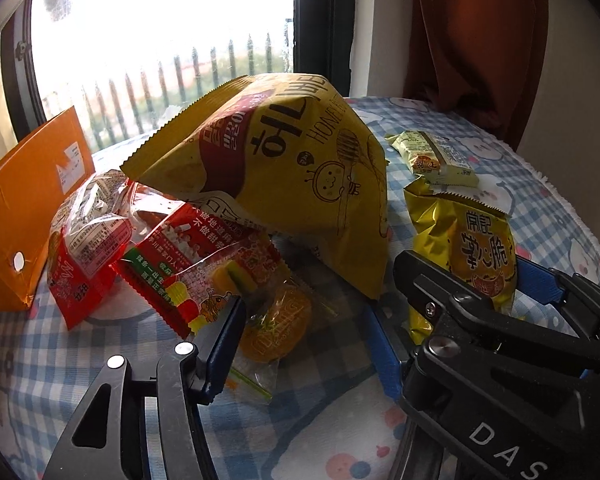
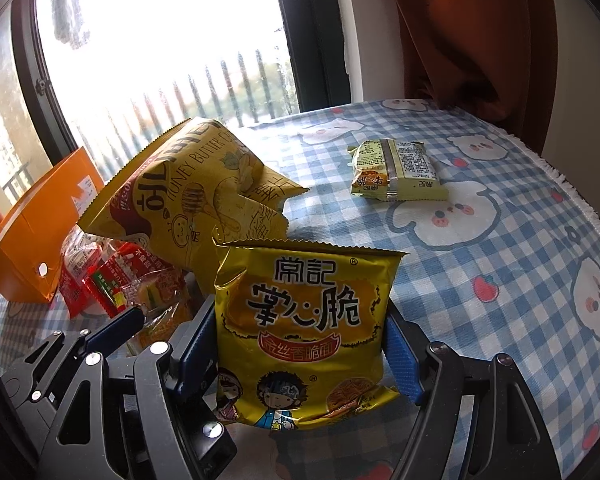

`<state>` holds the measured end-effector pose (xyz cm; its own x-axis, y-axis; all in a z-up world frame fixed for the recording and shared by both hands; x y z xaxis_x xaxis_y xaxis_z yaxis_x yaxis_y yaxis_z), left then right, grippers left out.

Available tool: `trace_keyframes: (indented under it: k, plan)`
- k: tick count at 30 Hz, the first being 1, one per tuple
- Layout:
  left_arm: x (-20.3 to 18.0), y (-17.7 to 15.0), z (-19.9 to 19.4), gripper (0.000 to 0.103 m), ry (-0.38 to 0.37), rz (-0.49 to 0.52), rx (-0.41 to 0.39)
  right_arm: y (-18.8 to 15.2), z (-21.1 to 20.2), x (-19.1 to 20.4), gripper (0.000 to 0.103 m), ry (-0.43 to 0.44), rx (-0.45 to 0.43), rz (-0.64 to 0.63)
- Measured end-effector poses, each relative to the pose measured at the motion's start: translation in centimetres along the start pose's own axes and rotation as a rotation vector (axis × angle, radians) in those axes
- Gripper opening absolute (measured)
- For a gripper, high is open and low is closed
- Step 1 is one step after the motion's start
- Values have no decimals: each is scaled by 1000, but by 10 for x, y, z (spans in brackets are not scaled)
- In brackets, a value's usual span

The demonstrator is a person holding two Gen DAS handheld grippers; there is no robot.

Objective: Organize snacks
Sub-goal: 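Grasp a small yellow wrapped candy with the left tool while the right tool grasps a yellow chip bag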

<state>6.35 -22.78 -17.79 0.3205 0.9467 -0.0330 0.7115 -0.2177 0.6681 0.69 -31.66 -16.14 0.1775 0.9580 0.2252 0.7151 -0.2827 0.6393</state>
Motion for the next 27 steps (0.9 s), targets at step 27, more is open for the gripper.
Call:
trace_keyframes:
  k: [27]
  plan:
    - [24,-8,-38,29,-87,-37,-5,2,-11,37,78,-17,-5,-46]
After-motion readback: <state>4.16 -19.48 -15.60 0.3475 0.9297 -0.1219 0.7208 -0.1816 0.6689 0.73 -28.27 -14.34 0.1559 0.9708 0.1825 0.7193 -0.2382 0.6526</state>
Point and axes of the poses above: each gripper's, at about its wrist camera, not at the fingertips, and z roughly the way its jaws point, x to its left, y to its top, the point moved 6 cm from there along z, roughly the way its jaws point, and after that the axes turned 2 degrees about -z, right-handed, at the moved point
